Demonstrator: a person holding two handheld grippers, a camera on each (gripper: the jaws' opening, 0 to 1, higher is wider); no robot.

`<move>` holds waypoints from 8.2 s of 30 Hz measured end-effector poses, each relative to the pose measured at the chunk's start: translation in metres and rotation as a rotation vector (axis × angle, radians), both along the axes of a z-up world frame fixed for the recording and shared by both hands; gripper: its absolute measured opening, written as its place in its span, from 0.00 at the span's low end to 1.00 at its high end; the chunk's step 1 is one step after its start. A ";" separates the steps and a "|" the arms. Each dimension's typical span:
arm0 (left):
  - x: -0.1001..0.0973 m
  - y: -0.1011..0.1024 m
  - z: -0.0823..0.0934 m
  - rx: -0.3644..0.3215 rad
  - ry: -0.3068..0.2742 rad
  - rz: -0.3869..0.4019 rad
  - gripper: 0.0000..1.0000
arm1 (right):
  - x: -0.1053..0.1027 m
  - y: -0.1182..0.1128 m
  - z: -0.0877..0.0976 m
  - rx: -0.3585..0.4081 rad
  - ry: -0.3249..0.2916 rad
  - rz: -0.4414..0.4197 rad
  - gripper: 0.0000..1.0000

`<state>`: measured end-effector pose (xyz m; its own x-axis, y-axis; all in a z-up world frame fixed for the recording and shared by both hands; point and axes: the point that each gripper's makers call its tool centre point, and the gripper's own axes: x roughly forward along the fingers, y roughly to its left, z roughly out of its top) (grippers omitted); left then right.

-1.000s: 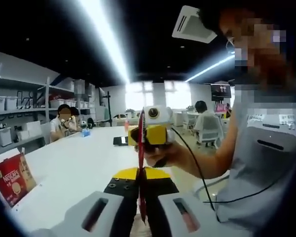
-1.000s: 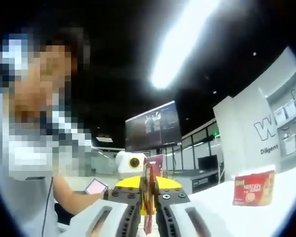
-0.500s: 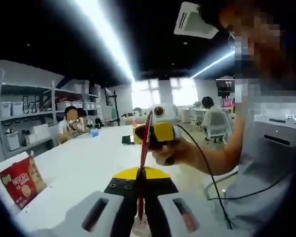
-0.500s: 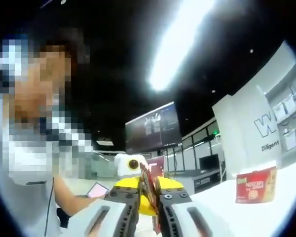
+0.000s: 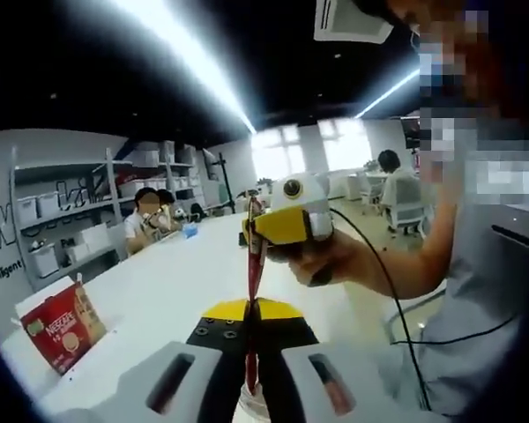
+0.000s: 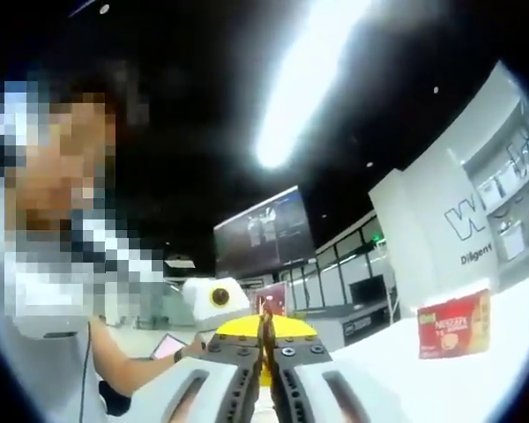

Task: Tear open the coffee pouch, take out the coffee, and pour the coffee from the pouch into the cup

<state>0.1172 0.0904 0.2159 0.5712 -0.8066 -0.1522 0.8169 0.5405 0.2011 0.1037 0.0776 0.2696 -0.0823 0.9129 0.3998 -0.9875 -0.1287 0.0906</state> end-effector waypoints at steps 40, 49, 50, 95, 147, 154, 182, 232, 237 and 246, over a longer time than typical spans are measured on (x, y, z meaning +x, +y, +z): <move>-0.014 -0.004 -0.012 -0.063 0.113 -0.105 0.04 | -0.004 -0.005 -0.001 0.020 -0.013 0.008 0.10; -0.014 -0.012 0.009 -0.171 0.117 -0.137 0.05 | -0.003 -0.005 -0.002 0.024 0.016 0.039 0.03; -0.015 -0.013 0.008 -0.157 0.109 -0.141 0.04 | -0.003 -0.005 -0.002 0.028 0.015 0.042 0.04; -0.017 -0.004 0.009 -0.168 0.083 -0.131 0.05 | 0.001 -0.022 0.024 0.051 -0.036 -0.008 0.01; -0.013 -0.029 0.022 -0.109 0.123 -0.226 0.05 | -0.011 -0.007 0.016 0.059 -0.015 0.109 0.06; -0.013 -0.030 0.023 -0.130 0.145 -0.235 0.09 | -0.008 -0.007 0.016 0.040 0.031 0.120 0.02; -0.016 -0.023 0.038 -0.134 0.099 -0.213 0.04 | -0.006 -0.002 0.018 0.047 0.021 0.044 0.00; -0.018 -0.006 0.005 -0.169 0.153 -0.185 0.15 | -0.003 -0.002 0.021 0.084 0.026 0.036 0.01; -0.014 -0.020 0.022 -0.096 0.127 -0.215 0.15 | -0.011 0.004 0.017 0.050 0.000 0.049 0.01; -0.014 -0.028 0.035 -0.024 0.098 -0.240 0.11 | -0.015 0.006 0.010 0.019 -0.012 0.061 0.01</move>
<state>0.1034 0.0629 0.2506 0.3463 -0.9214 -0.1762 0.9374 0.3323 0.1043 0.0888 0.0831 0.2794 -0.1422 0.8983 0.4157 -0.9788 -0.1901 0.0760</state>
